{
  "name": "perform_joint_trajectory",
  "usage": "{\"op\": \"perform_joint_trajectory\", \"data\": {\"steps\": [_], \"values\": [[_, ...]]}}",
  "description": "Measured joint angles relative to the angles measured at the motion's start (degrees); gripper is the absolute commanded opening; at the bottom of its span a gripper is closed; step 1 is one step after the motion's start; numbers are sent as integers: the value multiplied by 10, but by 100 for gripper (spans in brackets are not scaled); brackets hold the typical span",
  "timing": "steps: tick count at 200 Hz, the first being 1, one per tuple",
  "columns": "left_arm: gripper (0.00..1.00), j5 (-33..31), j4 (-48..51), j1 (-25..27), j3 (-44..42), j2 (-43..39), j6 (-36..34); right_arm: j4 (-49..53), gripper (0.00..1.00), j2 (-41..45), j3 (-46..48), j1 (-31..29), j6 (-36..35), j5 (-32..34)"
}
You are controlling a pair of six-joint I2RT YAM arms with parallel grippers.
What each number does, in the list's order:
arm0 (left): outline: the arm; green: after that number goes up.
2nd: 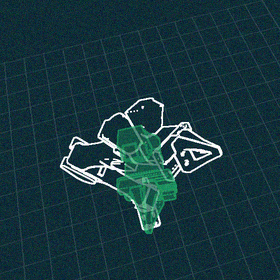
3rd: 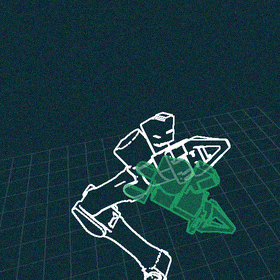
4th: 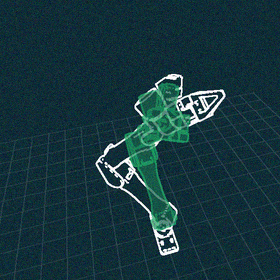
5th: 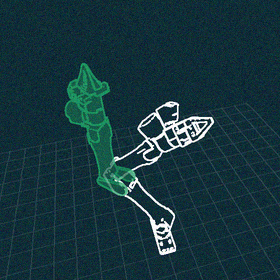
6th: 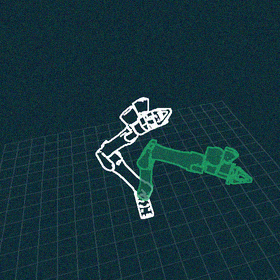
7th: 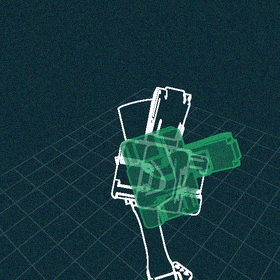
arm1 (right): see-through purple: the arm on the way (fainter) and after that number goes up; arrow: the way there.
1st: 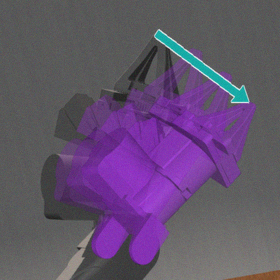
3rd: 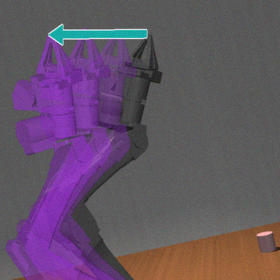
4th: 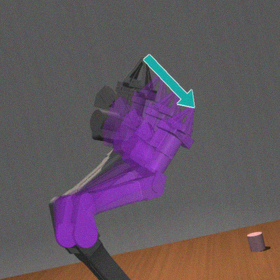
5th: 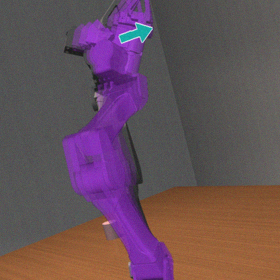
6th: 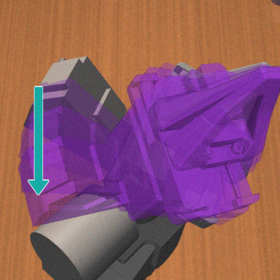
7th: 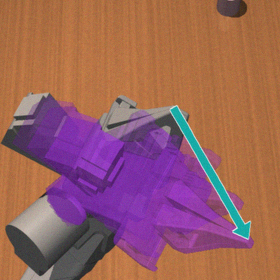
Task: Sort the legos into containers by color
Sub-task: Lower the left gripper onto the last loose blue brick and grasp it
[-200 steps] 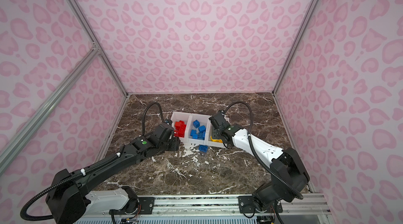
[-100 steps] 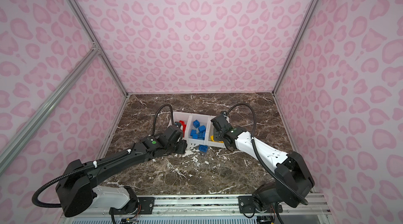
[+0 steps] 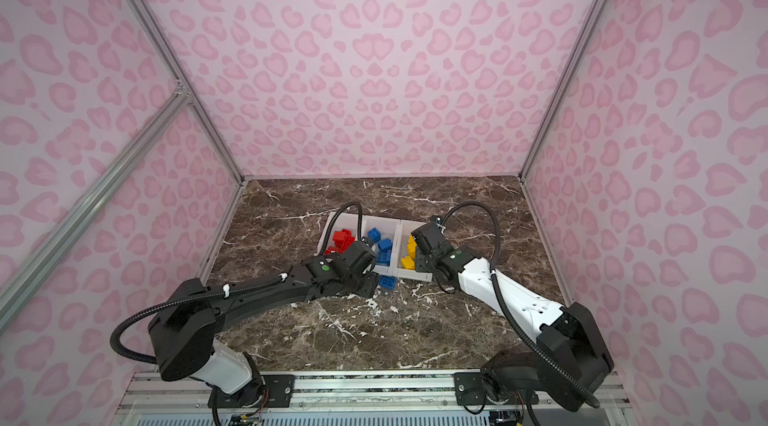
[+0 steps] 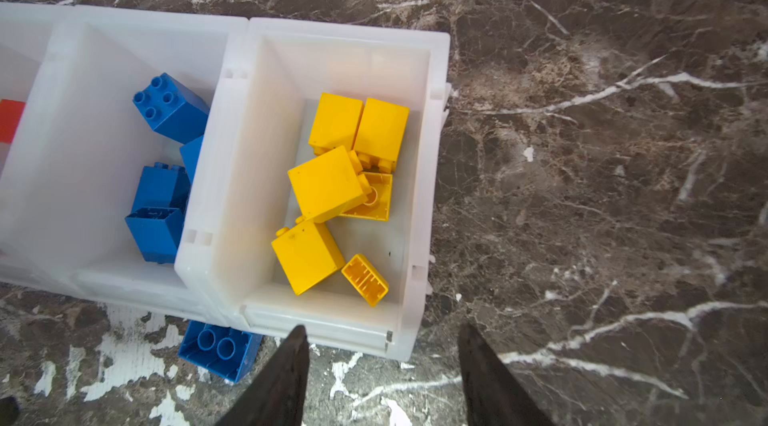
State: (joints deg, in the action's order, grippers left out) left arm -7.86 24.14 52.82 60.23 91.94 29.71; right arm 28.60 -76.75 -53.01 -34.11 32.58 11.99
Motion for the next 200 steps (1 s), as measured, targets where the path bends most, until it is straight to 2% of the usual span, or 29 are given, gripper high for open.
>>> {"op": "perform_joint_trajectory", "data": {"steps": [200], "values": [[64,7,-19,12,98,158,-45,11,58,26,15,4,9,0]]}}
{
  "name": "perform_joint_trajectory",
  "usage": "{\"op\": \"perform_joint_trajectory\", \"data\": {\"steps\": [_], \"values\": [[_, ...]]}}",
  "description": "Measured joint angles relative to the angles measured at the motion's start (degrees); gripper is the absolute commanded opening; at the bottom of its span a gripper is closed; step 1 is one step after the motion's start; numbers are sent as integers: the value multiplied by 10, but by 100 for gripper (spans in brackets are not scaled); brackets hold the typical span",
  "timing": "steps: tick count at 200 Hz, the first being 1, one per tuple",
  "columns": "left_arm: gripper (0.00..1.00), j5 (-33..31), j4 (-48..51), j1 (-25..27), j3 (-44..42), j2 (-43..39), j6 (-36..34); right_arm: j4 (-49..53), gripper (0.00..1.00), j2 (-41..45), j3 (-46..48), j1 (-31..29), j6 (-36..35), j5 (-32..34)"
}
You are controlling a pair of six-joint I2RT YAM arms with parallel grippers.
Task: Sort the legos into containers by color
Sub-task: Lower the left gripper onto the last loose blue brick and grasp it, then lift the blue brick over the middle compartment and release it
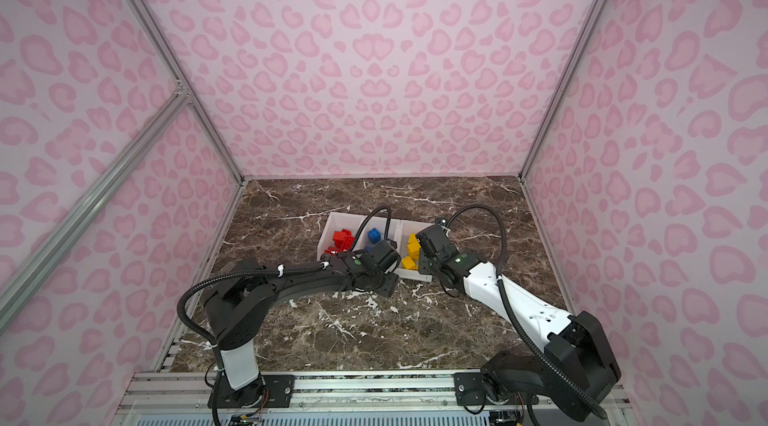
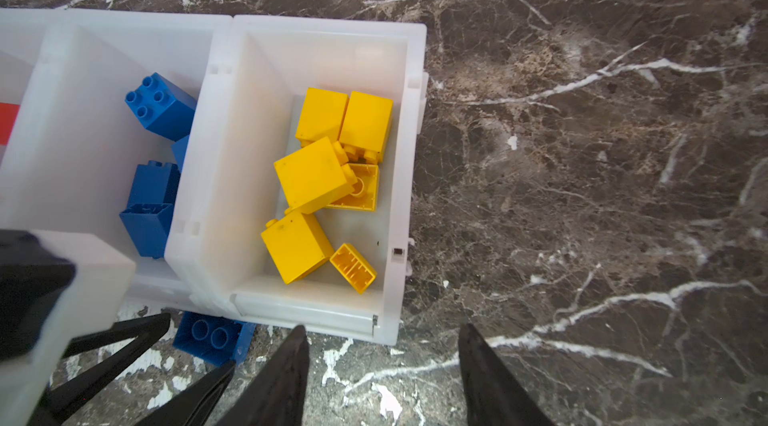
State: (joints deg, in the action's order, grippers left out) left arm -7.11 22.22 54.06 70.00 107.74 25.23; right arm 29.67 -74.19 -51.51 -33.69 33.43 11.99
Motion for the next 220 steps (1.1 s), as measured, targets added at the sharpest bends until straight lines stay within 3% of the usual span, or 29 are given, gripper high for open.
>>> {"op": "perform_joint_trajectory", "data": {"steps": [50,138,220], "values": [[63,0,0,0,9,16,-6,1,59,1,4,1,0,0],[50,0,-5,2,14,29,-13,2,58,2,5,1,0,0],[49,5,-13,19,-44,-26,-8,-2,58,1,10,1,1,0]]}}
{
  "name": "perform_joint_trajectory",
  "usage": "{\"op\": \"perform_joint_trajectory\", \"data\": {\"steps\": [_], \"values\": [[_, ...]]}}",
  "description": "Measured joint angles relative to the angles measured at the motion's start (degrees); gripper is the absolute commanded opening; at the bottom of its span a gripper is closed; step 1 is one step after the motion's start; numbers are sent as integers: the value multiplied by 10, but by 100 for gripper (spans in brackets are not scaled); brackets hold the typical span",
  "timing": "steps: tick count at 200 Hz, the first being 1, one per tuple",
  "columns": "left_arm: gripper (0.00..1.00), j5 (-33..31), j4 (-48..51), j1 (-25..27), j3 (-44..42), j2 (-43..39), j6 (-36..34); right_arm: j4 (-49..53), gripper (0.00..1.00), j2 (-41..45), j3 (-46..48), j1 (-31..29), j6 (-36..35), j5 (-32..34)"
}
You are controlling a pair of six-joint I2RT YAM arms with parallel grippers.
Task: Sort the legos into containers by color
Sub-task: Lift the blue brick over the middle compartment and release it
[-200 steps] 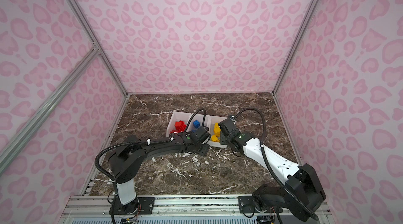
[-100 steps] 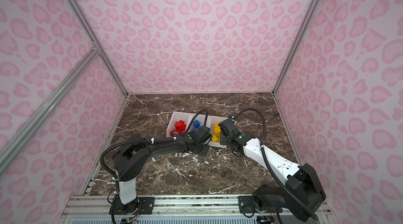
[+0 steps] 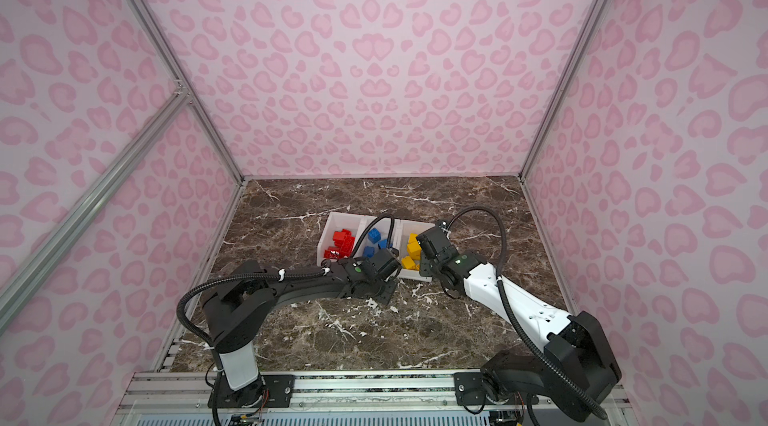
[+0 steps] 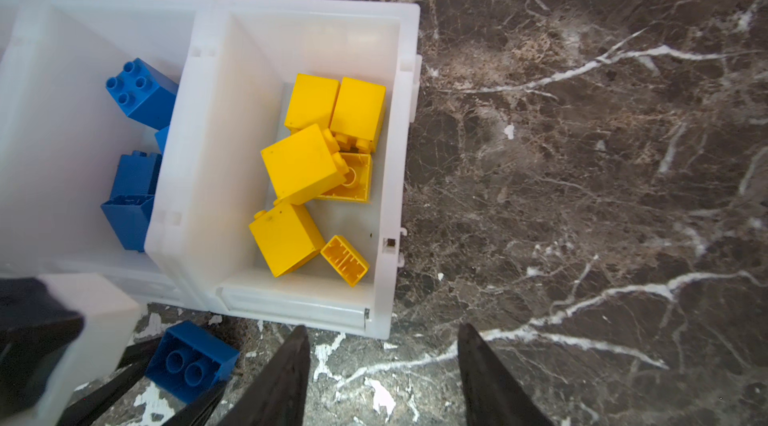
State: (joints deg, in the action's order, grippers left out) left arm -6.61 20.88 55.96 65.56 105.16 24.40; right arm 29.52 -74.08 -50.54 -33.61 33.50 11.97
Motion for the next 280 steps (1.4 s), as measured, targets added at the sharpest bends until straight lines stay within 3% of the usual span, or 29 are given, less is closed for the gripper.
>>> {"op": "perform_joint_trajectory", "data": {"steps": [41,100,166,217,248,280], "values": [[49,-9,8,0,-6,-37,2,-1,58,-3,0,0,0,-1],[49,-29,36,-38,80,-46,-26,0,57,5,0,0,0,-2],[49,-37,48,-115,195,31,-72,4,57,26,4,0,4,-2],[49,-37,60,-140,217,64,-85,17,57,35,12,0,3,-2],[60,-36,63,-144,217,66,-85,18,63,36,15,0,3,-2],[64,-38,63,-143,215,63,-84,18,63,35,15,0,3,-2]]}}
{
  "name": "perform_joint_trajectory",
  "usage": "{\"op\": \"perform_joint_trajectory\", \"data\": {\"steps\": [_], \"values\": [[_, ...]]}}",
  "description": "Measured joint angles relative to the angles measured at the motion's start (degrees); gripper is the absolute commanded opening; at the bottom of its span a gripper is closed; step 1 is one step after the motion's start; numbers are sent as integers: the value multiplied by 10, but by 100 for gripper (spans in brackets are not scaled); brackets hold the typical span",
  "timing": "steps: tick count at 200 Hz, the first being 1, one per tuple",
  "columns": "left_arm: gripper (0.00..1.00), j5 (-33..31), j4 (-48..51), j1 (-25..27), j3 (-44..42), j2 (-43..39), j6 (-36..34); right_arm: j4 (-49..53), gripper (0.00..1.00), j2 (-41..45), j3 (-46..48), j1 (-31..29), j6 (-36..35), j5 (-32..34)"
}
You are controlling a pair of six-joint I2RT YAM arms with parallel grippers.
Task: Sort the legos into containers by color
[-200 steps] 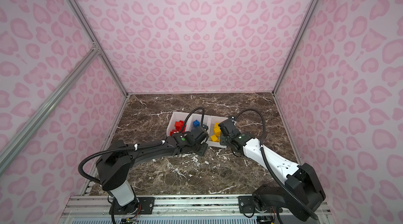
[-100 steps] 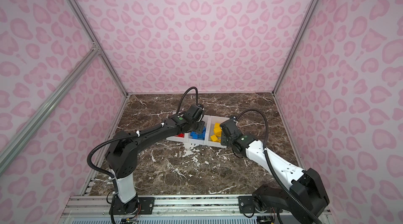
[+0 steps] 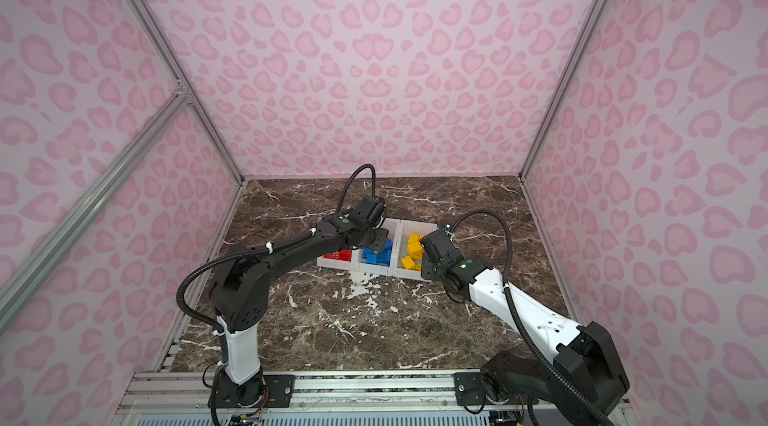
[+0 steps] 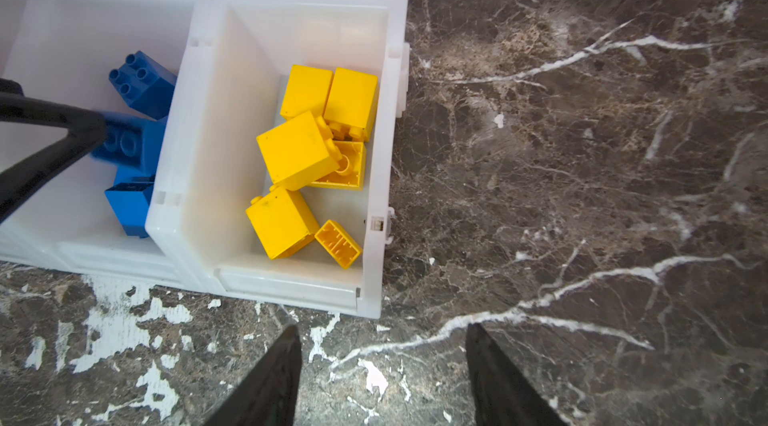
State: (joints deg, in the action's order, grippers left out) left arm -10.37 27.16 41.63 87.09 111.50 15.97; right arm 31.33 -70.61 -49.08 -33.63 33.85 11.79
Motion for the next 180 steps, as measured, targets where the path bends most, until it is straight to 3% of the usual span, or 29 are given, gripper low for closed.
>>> {"op": "perform_joint_trajectory", "data": {"steps": [90,154,180], "values": [[66,-21,-29,-4,-49,-74,5,0,63,2,0,3,0,2],[69,-60,-125,-83,-195,-288,5,-2,63,18,1,12,-7,7],[77,-97,-164,-137,-275,-399,-4,-1,63,28,1,25,-19,16]]}}
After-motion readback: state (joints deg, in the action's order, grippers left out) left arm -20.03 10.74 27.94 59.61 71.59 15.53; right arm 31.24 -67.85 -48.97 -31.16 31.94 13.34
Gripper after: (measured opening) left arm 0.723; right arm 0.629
